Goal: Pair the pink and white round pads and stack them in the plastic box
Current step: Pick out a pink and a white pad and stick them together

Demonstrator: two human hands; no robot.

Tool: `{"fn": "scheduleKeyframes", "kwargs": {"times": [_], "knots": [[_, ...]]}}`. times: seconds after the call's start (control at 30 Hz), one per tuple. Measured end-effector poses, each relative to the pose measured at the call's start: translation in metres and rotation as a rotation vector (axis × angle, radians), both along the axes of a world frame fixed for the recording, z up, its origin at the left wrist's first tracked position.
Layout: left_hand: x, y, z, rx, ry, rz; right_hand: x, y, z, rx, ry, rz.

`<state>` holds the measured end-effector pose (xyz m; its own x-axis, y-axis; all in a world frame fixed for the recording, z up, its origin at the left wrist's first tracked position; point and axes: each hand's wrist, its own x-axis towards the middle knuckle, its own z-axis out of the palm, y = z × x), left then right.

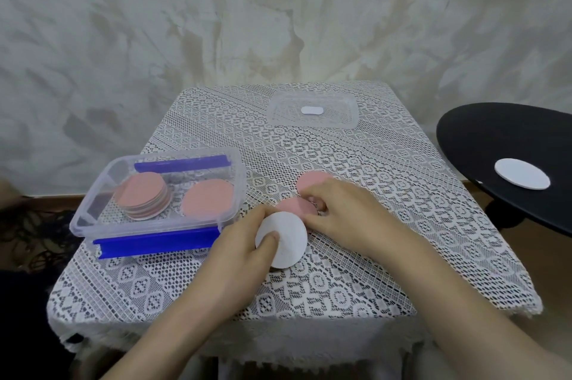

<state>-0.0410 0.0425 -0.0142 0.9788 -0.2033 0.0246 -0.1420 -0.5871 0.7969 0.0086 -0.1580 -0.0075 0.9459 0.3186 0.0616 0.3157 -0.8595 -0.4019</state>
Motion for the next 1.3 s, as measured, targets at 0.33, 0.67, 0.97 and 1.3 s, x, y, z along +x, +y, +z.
{"fn": "scheduleKeyframes", "kwargs": {"times": [0.33, 0.67, 0.97, 1.3], "knots": [[0.002, 0.002, -0.001, -0.018, -0.009, 0.01, 0.0, -0.001, 0.003, 0.169, 0.099, -0.044], [0.004, -0.009, 0.001, -0.037, -0.013, 0.019, -0.011, -0.027, 0.007, 0.628, 0.168, -0.127], [-0.002, -0.026, 0.002, -0.168, -0.003, -0.1, -0.036, -0.032, 0.006, 0.564, 0.285, -0.039], [0.0, -0.026, 0.002, 0.095, -0.238, -0.068, -0.046, -0.028, 0.002, 0.359, -0.005, -0.037]]}}
